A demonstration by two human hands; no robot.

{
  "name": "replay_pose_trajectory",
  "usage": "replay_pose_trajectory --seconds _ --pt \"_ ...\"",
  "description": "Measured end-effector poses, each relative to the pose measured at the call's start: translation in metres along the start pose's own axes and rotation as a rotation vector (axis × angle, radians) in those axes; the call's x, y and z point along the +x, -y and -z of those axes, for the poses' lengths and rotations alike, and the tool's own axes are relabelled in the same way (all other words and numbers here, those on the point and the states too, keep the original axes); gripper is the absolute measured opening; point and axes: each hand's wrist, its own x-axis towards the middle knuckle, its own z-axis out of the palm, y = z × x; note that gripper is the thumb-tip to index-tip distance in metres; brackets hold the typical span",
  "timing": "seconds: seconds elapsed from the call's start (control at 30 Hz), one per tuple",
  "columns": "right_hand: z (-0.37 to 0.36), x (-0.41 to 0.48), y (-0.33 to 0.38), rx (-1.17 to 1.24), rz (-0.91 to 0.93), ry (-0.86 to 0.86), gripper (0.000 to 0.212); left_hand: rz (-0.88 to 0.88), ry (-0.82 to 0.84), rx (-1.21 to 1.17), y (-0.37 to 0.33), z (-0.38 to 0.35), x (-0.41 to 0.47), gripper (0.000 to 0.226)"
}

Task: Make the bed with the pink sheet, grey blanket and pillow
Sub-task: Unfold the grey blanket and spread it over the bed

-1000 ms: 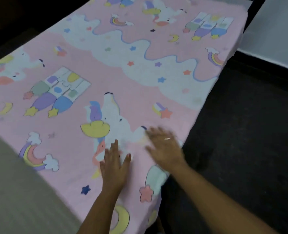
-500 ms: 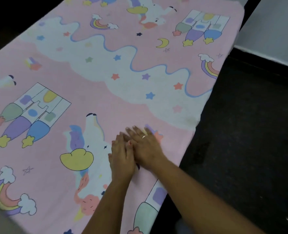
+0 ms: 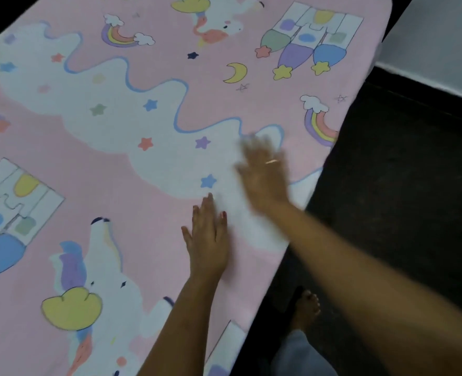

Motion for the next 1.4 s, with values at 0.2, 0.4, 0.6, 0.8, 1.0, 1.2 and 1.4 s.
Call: replay_pose_trajectory --seconds 0.2,0.4,0.6,0.8,1.0,1.2,1.4 --pt "0.003 0.04 -0.069 -0.15 0.333 0.198 0.062 0.024 -0.161 0.116 -0.047 -0.039 0.046 0.053" --pt "0.084 0.112 -0.221 -0.248 -0.288 0.168 0.055 -0.014 0.004 0.352 -0.113 -0.073 0.087 0.054" --pt "0.071 0.14 -0.138 -0.132 0.081 0.098 0.057 0.103 -0.002 0.253 -0.158 -0.098 0.124 0.051" --pt "0.062 0.164 -0.196 -0.174 0.226 0.213 0.054 0.001 -0.028 0.391 -0.171 -0.108 0.144 0.079" --pt "0.127 0.257 -0.317 -0.077 -0.482 0.117 0.054 -0.112 0.07 0.52 -0.222 -0.13 0.216 0.069" --pt "0.115 0.34 -0.269 -0.073 -0.261 0.039 0.055 -0.178 0.245 0.576 -0.272 -0.149 0.284 0.071" --pt "0.098 0.37 -0.295 -0.188 -0.319 -0.048 0.06 -0.237 0.289 0.584 -0.306 -0.169 0.33 0.092"
